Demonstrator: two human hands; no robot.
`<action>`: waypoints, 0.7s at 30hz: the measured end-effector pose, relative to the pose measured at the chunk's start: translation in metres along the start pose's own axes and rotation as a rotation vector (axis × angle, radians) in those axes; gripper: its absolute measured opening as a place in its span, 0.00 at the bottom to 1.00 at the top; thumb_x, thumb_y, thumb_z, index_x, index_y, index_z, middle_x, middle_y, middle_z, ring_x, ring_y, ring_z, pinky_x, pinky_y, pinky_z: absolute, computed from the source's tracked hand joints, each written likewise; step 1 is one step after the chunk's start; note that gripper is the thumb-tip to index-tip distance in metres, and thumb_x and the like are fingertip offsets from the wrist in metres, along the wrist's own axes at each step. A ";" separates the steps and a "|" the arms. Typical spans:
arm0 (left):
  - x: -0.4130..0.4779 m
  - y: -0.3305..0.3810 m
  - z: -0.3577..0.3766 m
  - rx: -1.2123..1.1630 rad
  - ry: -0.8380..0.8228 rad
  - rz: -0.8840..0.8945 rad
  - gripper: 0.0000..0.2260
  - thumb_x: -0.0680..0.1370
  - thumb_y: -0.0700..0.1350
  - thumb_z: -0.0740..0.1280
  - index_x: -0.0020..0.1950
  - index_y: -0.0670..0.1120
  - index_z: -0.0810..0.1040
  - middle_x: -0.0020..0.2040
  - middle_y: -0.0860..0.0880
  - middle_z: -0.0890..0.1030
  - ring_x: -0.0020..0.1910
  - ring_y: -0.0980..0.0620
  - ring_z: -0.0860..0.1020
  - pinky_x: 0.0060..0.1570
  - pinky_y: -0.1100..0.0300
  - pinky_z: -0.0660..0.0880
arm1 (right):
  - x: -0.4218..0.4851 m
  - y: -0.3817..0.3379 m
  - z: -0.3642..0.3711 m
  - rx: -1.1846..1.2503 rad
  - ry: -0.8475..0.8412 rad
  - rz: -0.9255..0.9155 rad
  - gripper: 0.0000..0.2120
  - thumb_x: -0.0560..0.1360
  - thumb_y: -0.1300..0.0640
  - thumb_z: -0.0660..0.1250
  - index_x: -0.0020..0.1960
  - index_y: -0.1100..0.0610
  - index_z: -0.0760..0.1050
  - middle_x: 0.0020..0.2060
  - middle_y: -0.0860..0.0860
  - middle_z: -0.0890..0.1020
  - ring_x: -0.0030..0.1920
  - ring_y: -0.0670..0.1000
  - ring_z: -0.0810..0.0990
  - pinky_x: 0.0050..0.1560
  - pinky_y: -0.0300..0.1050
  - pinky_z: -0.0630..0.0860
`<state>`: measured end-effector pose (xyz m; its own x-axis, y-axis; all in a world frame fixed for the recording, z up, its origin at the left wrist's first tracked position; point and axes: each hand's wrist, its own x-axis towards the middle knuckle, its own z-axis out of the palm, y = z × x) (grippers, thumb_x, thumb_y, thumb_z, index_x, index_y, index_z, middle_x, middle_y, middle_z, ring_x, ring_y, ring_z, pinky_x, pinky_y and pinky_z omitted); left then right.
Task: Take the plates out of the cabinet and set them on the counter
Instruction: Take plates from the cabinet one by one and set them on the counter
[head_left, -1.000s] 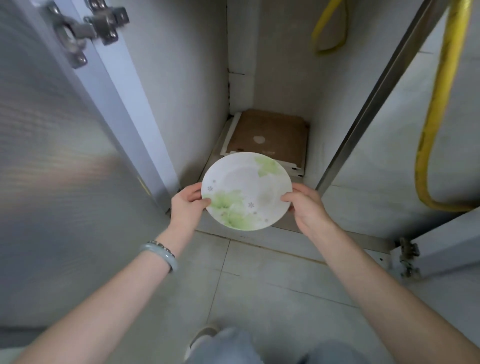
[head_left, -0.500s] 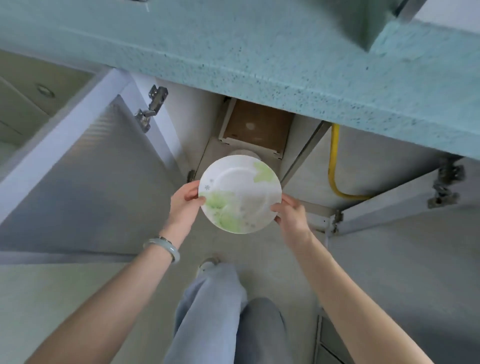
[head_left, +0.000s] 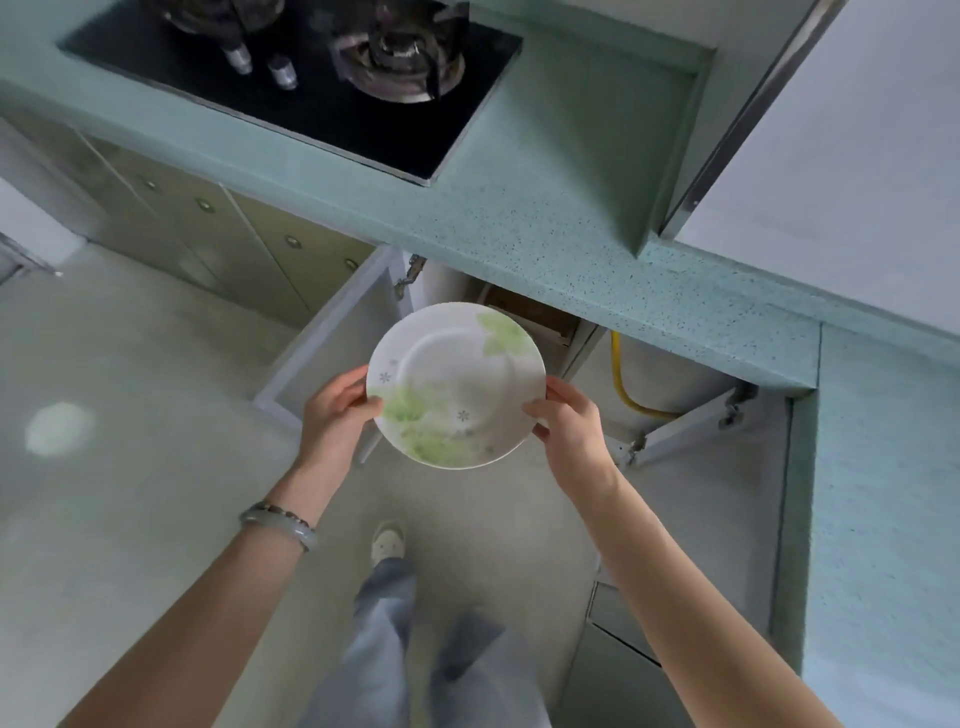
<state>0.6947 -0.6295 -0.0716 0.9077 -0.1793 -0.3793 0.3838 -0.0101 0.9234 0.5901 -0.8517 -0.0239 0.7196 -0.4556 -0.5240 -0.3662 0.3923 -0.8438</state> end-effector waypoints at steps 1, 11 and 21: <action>-0.009 0.012 -0.009 -0.018 0.003 0.021 0.20 0.70 0.28 0.67 0.55 0.48 0.81 0.52 0.46 0.85 0.54 0.46 0.82 0.55 0.52 0.77 | -0.010 -0.009 0.006 -0.008 -0.041 -0.024 0.16 0.60 0.64 0.63 0.46 0.57 0.81 0.41 0.54 0.81 0.44 0.53 0.79 0.48 0.49 0.76; -0.061 0.114 -0.133 -0.206 0.126 0.225 0.20 0.72 0.26 0.64 0.55 0.46 0.81 0.49 0.45 0.85 0.50 0.48 0.83 0.47 0.60 0.80 | -0.058 -0.074 0.142 -0.091 -0.314 -0.163 0.16 0.70 0.68 0.62 0.55 0.61 0.80 0.47 0.56 0.82 0.47 0.54 0.79 0.45 0.43 0.76; -0.049 0.186 -0.349 -0.241 0.245 0.365 0.19 0.70 0.24 0.63 0.52 0.44 0.82 0.47 0.46 0.86 0.46 0.48 0.83 0.42 0.60 0.80 | -0.095 -0.065 0.375 -0.062 -0.432 -0.219 0.17 0.71 0.69 0.61 0.56 0.60 0.79 0.55 0.60 0.82 0.56 0.60 0.79 0.55 0.55 0.75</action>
<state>0.7807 -0.2789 0.0978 0.9922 0.1075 -0.0637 0.0359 0.2430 0.9694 0.7669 -0.5338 0.1241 0.9579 -0.1431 -0.2488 -0.2041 0.2698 -0.9410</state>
